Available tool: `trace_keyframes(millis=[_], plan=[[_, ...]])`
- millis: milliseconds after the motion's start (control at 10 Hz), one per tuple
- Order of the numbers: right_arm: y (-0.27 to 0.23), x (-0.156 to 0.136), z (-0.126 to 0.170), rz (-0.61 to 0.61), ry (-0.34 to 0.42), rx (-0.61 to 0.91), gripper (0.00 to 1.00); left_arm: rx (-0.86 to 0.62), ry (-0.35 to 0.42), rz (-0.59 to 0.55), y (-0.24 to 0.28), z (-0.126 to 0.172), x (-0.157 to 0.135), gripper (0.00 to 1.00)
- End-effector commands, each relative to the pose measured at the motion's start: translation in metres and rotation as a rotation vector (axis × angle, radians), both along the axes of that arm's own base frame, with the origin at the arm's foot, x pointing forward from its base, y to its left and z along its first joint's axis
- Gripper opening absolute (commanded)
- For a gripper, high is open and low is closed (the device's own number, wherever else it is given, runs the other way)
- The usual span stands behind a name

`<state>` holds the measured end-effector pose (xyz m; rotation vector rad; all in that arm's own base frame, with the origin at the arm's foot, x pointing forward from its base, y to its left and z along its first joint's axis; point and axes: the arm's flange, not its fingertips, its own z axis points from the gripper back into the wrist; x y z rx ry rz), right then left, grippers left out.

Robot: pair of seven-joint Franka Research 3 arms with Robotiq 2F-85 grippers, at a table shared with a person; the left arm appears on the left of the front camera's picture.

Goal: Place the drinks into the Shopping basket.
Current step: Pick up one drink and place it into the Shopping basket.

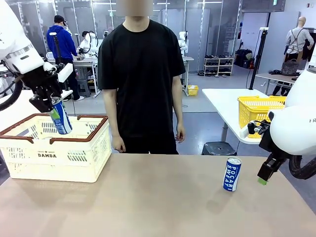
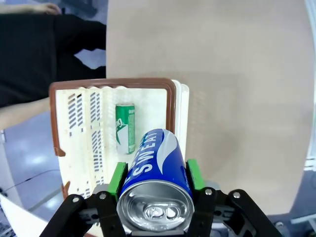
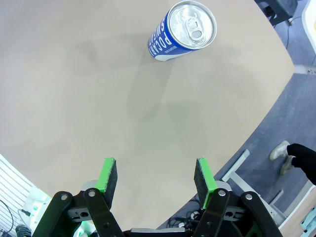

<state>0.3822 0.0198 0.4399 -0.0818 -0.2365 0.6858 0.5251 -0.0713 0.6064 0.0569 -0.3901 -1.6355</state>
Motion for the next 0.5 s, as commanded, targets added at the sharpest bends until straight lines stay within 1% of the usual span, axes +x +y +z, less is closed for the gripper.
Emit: trace_keyframes(millis=[0,100,300,400], plan=[[-0.001,-0.001,0.000,-0.003,0.000,0.004,0.79,-0.003,0.080,0.001,0.012,0.008,0.036,0.58],[-0.001,-0.001,0.000,-0.003,0.000,0.004,0.79,-0.004,0.089,0.001,0.012,0.004,0.050,0.58],[-0.001,-0.001,0.000,-0.003,0.000,0.004,0.79,0.009,0.134,-0.035,0.013,-0.007,0.074,0.58],[-0.001,-0.001,0.000,-0.003,0.000,0.004,0.79,-0.011,0.122,-0.046,0.016,-0.016,0.085,0.58]])
